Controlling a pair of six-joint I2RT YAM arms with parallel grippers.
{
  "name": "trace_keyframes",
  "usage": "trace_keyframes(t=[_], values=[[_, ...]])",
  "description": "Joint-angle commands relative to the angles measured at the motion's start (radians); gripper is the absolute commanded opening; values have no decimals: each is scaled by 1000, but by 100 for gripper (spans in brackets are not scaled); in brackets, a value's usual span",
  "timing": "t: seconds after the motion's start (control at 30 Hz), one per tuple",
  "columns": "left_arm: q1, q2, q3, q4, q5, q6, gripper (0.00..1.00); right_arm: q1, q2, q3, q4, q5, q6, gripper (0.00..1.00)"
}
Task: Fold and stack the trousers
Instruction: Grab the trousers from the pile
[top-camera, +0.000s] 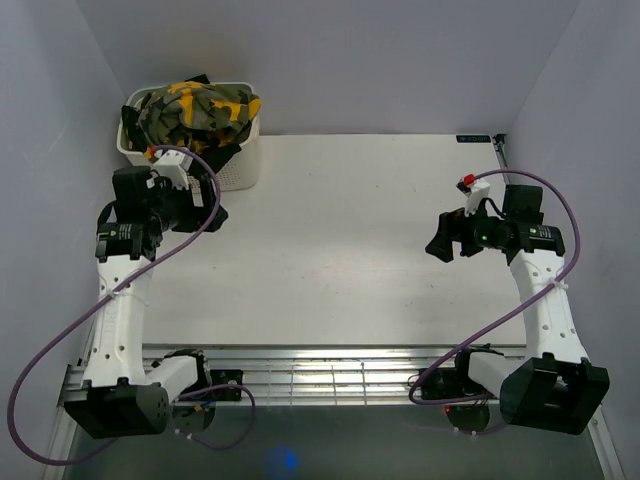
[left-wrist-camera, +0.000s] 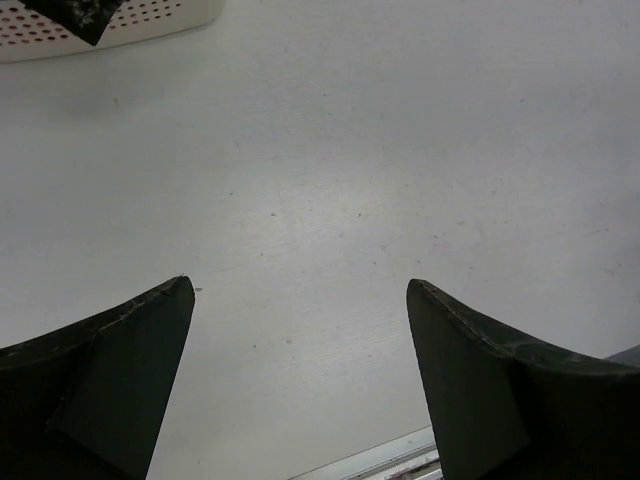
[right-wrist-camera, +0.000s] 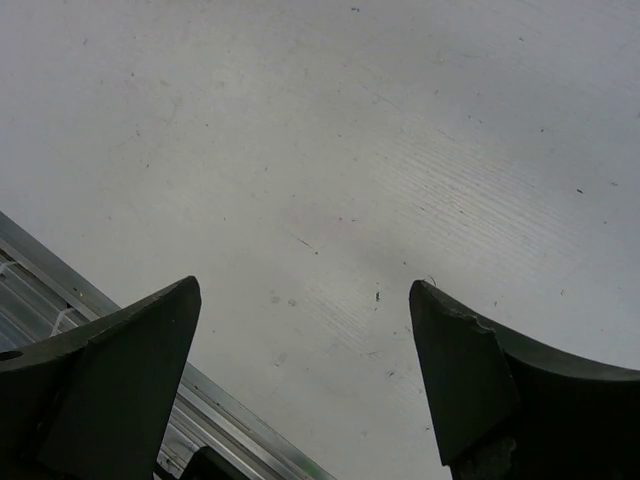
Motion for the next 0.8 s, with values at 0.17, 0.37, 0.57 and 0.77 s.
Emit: trace_keyframes(t=[0.17,0.37,0.57,0.77], values=[[0,153,257,181,-264,-100,98,-2,-5,14,19,-21,14,90],[1,436,462,298,-380,-69,98,-2,10,25,21,-18,11,90],[15,812,890,188,-483,-190,98,-2,27,3,41,-21,15,90],[29,952,918,309,-618,-223,98,-2,53,2,50,-13,12,90]])
